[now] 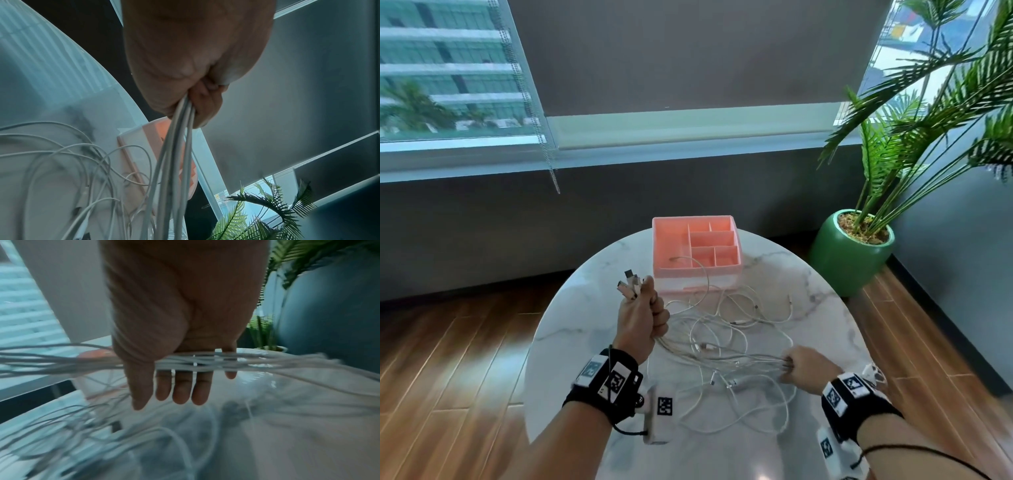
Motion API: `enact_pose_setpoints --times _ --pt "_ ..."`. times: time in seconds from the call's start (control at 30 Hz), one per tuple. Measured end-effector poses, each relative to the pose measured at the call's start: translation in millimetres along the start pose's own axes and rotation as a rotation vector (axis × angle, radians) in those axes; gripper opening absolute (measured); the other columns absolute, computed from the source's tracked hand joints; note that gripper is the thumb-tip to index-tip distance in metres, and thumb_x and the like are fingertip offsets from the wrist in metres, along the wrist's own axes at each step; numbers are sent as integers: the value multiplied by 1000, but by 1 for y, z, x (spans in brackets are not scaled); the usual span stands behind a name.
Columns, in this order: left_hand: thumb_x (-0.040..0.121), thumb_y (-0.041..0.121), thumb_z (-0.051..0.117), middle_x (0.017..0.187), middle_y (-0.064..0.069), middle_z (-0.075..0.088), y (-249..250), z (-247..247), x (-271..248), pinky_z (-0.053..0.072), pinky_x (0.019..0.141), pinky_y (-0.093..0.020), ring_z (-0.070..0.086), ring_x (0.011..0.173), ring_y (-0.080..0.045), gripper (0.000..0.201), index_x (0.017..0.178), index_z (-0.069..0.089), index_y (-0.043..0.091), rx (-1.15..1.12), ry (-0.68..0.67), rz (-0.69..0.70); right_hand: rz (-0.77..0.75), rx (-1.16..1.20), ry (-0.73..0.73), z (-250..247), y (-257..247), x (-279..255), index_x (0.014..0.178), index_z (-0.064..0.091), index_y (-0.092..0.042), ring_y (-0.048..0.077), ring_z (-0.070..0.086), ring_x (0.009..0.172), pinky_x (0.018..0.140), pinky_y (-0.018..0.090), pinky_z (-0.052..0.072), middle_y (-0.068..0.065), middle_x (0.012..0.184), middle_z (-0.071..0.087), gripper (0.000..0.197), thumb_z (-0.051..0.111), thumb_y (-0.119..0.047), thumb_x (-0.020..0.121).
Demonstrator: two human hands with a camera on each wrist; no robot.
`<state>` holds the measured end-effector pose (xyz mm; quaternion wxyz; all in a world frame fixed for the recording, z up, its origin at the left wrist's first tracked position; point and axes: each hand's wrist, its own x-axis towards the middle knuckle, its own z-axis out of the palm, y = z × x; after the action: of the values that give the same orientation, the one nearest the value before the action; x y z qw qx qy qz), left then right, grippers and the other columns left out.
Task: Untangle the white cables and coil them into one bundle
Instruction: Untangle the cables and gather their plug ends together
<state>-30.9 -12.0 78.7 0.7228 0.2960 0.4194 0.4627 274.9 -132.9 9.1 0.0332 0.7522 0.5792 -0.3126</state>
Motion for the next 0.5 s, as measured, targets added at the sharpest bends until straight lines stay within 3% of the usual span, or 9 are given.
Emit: enact_pose_setpoints --times 0.07,0.17,0.23,0.3,0.37,0.43,0.5 --pt "105 36 46 54 6 23 -2 -2 -1 14 41 -18 16 44 -8 44 67 29 22 -32 6 5 -134 53 11 -1 -35 -1 80 59 -27 16 66 83 75 29 49 -6 81 66 27 77 -47 74" --pt "105 37 47 55 5 23 -7 2 -5 14 43 -22 18 45 -8 44 66 33 21 -81 -1 14 -341 73 78 1 -101 -3 114 60 -28 9 62 91 84 29 51 -8 107 67 53 75 -57 73" --pt "104 38 49 56 4 24 -10 7 -9 18 40 -22 21 45 -9 45 65 36 19 -119 -4 14 -427 151 128 3 -144 -3 121 57 -29 7 60 92 83 27 51 -8 111 64 56 75 -55 75" --pt "103 38 51 56 3 26 -13 9 -11 23 39 -22 24 45 -10 44 66 38 18 -142 0 14 -472 251 116 7 -178 -2 113 58 -25 11 61 86 79 30 52 -4 104 66 38 70 -47 84" --pt "101 35 56 57 2 29 -11 5 -11 25 41 -23 27 46 -11 40 68 42 17 -132 10 16 -468 256 70 14 -196 0 92 57 -23 18 59 76 75 39 51 0 87 65 24 55 -47 94" --pt "97 27 63 59 2 34 -6 -3 -10 29 42 -24 30 47 -11 32 73 46 17 -117 -1 12 -436 215 62 24 -199 0 69 45 -27 19 49 63 69 43 48 -4 67 51 39 40 -52 99" --pt "87 25 70 60 2 35 -2 -12 -10 31 43 -25 30 46 -11 22 82 50 16 -126 -13 11 -415 159 79 29 -196 -2 63 35 -27 19 43 61 67 44 47 -7 61 41 45 36 -51 100"
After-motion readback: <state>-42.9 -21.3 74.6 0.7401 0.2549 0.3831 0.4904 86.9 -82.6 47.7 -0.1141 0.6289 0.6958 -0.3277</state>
